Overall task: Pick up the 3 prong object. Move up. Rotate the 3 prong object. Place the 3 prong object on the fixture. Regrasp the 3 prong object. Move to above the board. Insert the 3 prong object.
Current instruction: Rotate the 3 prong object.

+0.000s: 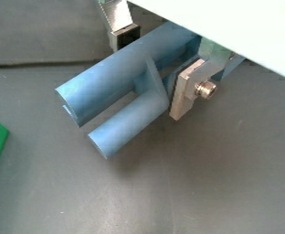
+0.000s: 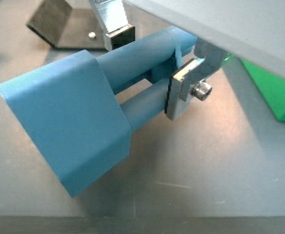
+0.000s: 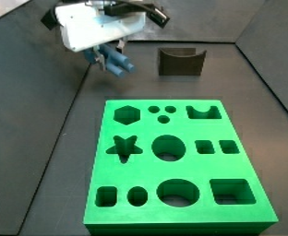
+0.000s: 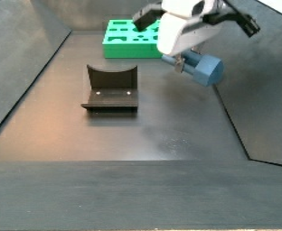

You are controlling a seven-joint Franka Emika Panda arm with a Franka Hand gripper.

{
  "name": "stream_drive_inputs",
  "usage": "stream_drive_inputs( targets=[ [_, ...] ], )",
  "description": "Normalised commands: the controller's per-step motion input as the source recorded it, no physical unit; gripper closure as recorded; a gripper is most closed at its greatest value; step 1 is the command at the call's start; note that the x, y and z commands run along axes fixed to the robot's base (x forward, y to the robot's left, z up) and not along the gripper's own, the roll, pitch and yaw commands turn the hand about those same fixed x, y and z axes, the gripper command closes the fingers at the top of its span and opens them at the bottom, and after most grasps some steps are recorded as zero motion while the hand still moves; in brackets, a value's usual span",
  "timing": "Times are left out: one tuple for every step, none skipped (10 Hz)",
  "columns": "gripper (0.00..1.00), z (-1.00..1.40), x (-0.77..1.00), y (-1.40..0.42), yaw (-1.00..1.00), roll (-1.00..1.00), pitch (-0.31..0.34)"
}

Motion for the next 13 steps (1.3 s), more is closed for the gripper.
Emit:
stream_drive_inputs(
  targets=[
    [1.00, 0.42, 0.28, 1.00, 0.00, 0.00, 0.000],
    [1.00, 0.34, 0.29, 1.00, -0.01, -0.02, -0.006],
    [1.00, 0.32, 0.26, 1.00, -0.04, -0.05, 0.060],
    [1.00, 0.29, 0.25, 1.00, -0.04, -0.07, 0.075],
    [1.00, 0.26, 0.23, 1.00, -0.04, -0.10, 0.084],
    [1.00, 0.26, 0.22, 1.00, -0.04, -0.11, 0.082],
    [1.00, 0.23, 0.17, 0.94, -0.04, -0.14, 0.080],
    [1.00, 0.15, 0.10, 0.68, -0.03, -0.15, 0.071],
    [1.00, 0.10, 0.07, 0.49, -0.04, -0.17, 0.064],
    [1.00, 0.07, 0.06, 0.37, -0.04, -0.18, 0.058],
    [1.00, 0.00, 0.00, 0.00, -1.00, 0.00, 0.000],
    [1.00, -0.01, 0.00, -0.06, -1.00, 0.00, 0.000],
    [1.00, -0.01, 0.00, -0.04, -1.00, 0.00, 0.000]
  ],
)
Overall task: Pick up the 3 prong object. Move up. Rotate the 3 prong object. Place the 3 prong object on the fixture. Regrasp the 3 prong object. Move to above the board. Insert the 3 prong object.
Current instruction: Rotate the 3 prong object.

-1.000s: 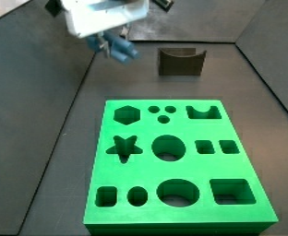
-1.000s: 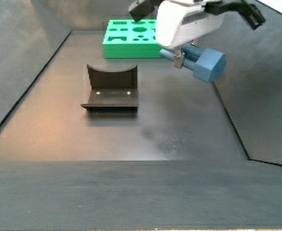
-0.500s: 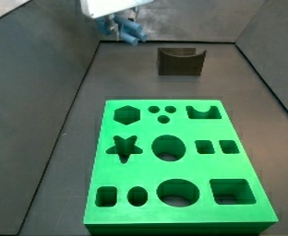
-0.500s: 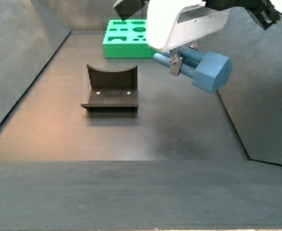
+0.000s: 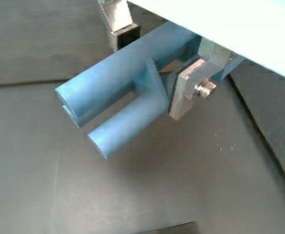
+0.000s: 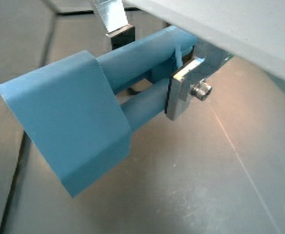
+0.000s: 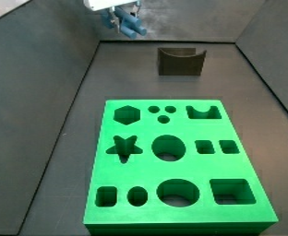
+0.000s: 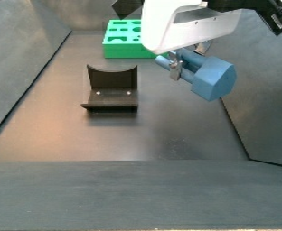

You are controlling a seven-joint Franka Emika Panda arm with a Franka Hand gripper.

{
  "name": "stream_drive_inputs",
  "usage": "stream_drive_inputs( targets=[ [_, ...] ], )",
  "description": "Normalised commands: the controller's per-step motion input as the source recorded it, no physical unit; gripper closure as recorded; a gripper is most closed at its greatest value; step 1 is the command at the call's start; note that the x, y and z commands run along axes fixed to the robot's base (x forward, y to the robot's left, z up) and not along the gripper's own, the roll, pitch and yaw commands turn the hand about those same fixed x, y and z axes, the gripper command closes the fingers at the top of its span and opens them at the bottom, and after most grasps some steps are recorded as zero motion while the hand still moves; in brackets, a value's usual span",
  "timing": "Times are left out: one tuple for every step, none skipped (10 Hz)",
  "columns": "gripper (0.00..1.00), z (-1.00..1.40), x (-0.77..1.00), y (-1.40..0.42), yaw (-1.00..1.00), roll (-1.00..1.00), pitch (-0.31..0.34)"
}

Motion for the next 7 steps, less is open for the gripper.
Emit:
stream_drive_inputs(
  targets=[
    [1.00, -0.01, 0.00, -0.03, -1.00, 0.00, 0.000],
    [1.00, 0.00, 0.00, -0.01, -1.00, 0.00, 0.000],
    [1.00, 0.00, 0.00, 0.00, -1.00, 0.00, 0.000],
    [1.00, 0.00, 0.00, 0.01, -1.00, 0.00, 0.000],
    [1.00, 0.00, 0.00, 0.01, -1.00, 0.00, -0.001],
    [1.00, 0.00, 0.00, 0.01, -1.00, 0.00, -0.001],
    [1.00, 0.00, 0.00, 0.01, -1.00, 0.00, -0.001]
  ],
)
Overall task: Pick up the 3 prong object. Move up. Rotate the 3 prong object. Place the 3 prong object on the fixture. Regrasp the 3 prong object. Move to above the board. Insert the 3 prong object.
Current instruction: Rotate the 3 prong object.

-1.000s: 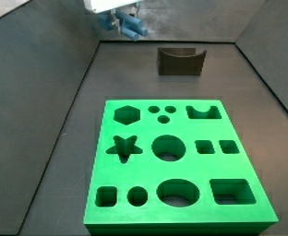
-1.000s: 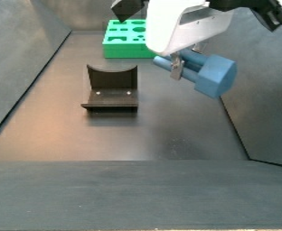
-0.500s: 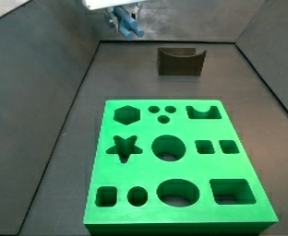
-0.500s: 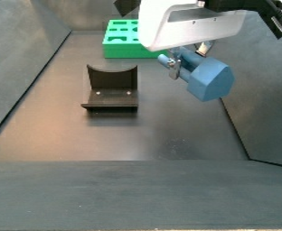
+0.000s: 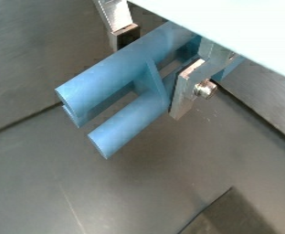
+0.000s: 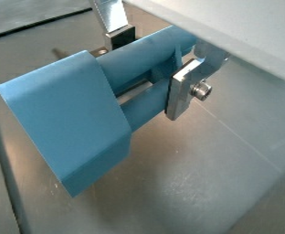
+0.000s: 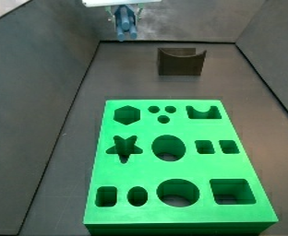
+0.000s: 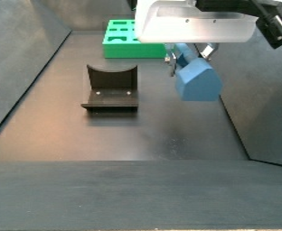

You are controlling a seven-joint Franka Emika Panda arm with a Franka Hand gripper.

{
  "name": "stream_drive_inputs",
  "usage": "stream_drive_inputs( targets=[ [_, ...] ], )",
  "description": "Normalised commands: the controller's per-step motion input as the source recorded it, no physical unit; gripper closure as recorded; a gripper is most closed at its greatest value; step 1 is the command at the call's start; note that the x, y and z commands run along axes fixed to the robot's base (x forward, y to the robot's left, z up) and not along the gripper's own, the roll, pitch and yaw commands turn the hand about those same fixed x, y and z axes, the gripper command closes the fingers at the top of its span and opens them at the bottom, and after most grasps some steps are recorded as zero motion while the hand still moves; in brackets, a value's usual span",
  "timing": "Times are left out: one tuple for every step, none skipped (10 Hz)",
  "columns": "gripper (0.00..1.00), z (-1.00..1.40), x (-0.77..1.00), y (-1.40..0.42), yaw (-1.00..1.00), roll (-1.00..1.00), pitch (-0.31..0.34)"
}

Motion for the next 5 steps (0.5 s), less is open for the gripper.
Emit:
stream_drive_inputs(
  targets=[
    [1.00, 0.00, 0.00, 0.01, -1.00, 0.00, -0.001],
    [1.00, 0.00, 0.00, 0.01, -1.00, 0.00, -0.001],
    [1.00, 0.00, 0.00, 0.01, -1.00, 0.00, -0.001],
    [1.00, 0.00, 0.00, 0.01, -1.00, 0.00, -0.001],
    [1.00, 0.00, 0.00, 0.01, -1.00, 0.00, -0.001]
  ],
)
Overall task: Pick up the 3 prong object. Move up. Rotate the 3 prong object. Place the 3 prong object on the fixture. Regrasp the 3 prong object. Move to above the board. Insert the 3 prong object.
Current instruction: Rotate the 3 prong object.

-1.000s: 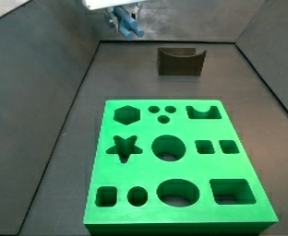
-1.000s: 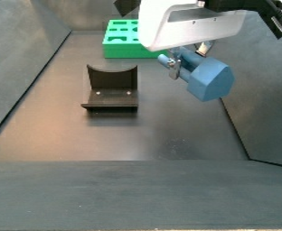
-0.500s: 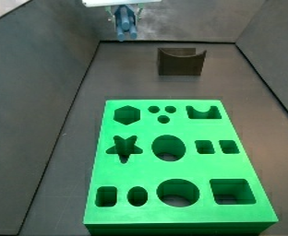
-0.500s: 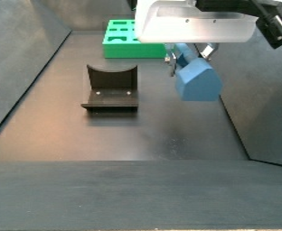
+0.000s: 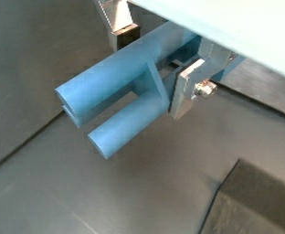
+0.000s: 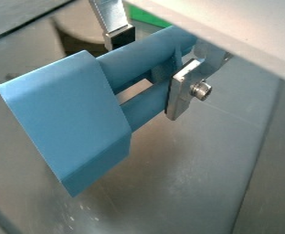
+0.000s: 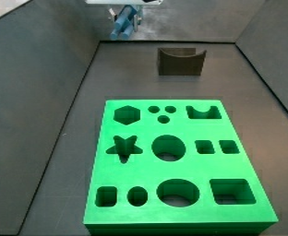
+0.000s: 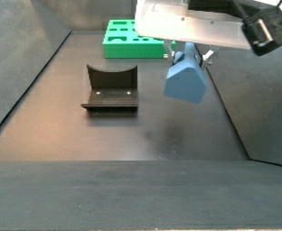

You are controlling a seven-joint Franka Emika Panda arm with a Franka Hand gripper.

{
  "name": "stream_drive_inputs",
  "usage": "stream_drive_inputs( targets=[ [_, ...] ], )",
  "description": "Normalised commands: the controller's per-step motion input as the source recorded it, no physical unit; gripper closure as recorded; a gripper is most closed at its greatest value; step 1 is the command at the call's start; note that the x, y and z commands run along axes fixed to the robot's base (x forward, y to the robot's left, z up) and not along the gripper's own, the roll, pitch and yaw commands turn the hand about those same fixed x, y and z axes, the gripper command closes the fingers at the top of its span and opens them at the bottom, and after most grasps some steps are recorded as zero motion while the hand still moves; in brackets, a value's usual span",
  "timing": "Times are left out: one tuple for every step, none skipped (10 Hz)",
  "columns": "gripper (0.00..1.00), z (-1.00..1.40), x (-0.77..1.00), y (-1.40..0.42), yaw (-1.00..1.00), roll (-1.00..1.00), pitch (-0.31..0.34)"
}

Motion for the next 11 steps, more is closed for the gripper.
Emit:
stream_drive_inputs(
  targets=[
    [1.00, 0.00, 0.00, 0.01, -1.00, 0.00, -0.001],
    [1.00, 0.00, 0.00, 0.01, -1.00, 0.00, -0.001],
    [1.00, 0.00, 0.00, 0.01, -1.00, 0.00, -0.001],
    [1.00, 0.00, 0.00, 0.01, -1.00, 0.00, -0.001],
    [1.00, 0.00, 0.00, 0.01, -1.00, 0.00, -0.001],
    [1.00, 0.00, 0.00, 0.01, -1.00, 0.00, -0.001],
    [1.00, 0.00, 0.00, 0.01, -1.00, 0.00, -0.001],
    [1.00, 0.00, 0.00, 0.01, -1.00, 0.00, -0.001],
    [1.00, 0.00, 0.00, 0.01, -1.00, 0.00, -0.001],
    [1.00, 0.00, 0.00, 0.01, -1.00, 0.00, -0.001],
    [1.00, 0.00, 0.00, 0.01, -1.00, 0.00, -0.001]
  ],
)
